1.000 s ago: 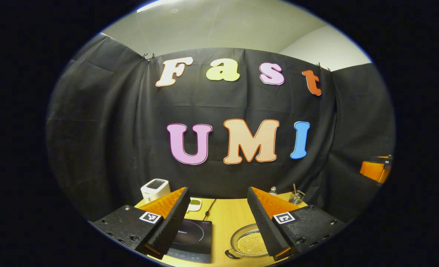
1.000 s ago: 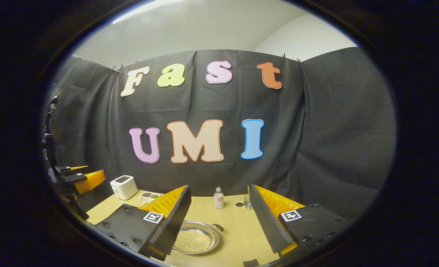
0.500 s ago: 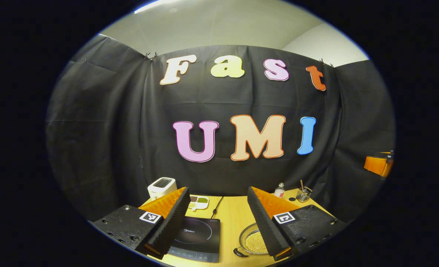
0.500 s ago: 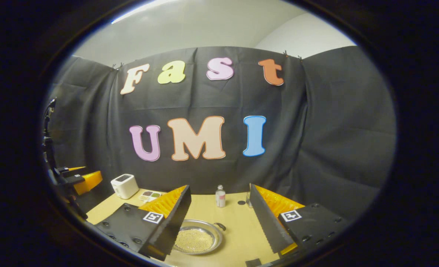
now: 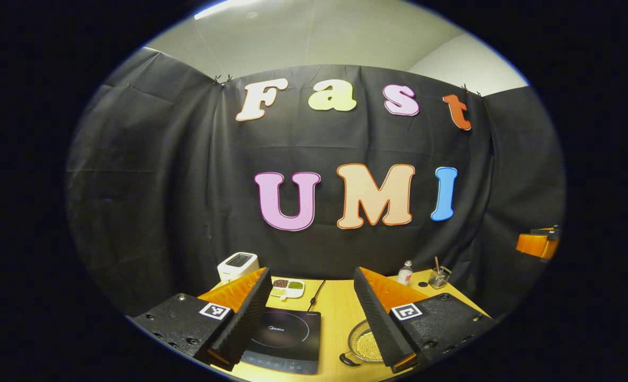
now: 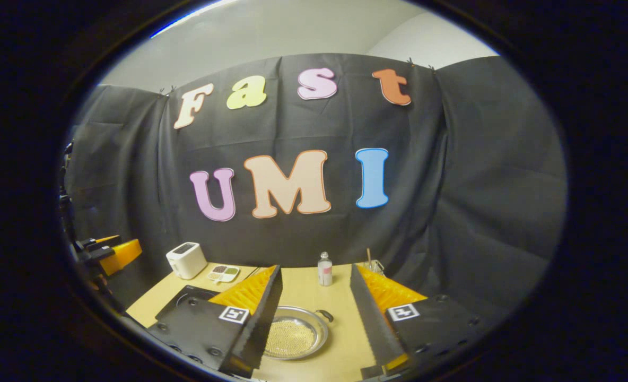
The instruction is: First push the handle of the pot to place it horizontally, then grasp the pot with both hands and set it on the induction cooktop.
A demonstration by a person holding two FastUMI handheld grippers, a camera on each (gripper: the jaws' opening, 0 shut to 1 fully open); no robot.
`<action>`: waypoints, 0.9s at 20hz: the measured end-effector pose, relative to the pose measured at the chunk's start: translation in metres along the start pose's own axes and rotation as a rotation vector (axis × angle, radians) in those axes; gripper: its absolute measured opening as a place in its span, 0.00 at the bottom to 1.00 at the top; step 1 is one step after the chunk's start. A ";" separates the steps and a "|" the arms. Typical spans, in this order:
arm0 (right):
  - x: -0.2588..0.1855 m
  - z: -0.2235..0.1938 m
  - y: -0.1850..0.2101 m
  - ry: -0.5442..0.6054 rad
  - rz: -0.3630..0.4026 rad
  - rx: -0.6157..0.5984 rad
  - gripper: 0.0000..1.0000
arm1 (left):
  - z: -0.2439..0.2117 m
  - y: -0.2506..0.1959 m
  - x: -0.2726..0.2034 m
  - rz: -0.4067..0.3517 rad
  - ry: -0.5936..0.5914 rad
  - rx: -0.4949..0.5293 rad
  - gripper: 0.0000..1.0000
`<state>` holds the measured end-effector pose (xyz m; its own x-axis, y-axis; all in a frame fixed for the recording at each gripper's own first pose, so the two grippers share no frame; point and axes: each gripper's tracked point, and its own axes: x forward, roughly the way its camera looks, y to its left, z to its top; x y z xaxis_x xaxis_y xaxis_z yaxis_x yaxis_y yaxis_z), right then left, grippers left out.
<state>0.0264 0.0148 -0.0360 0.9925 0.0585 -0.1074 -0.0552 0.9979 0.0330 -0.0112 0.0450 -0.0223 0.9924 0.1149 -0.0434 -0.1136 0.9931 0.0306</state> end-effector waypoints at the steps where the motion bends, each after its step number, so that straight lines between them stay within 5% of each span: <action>1: 0.002 -0.003 0.005 0.005 0.014 0.008 0.72 | -0.001 0.003 -0.002 0.007 0.002 0.005 0.89; 2: 0.005 -0.005 0.007 0.002 0.021 0.014 0.70 | -0.002 0.005 -0.002 0.012 0.006 0.006 0.94; 5: 0.007 -0.001 0.006 -0.021 0.009 0.027 0.25 | -0.002 0.009 -0.004 0.022 0.009 0.001 0.89; 7: 0.014 -0.007 0.013 -0.011 0.017 0.026 0.19 | -0.003 0.011 -0.004 0.025 0.009 -0.001 0.94; 9: 0.011 -0.006 0.012 -0.015 0.004 0.016 0.03 | -0.005 0.014 -0.004 0.026 0.009 0.001 0.95; 18: 0.027 -0.077 0.037 0.132 0.044 0.009 0.02 | -0.024 0.041 -0.006 0.064 0.045 -0.007 0.95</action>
<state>0.0424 0.0556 -0.1144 0.9660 0.1062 -0.2358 -0.0973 0.9940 0.0491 -0.0225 0.0861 -0.0448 0.9801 0.1788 -0.0861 -0.1771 0.9838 0.0274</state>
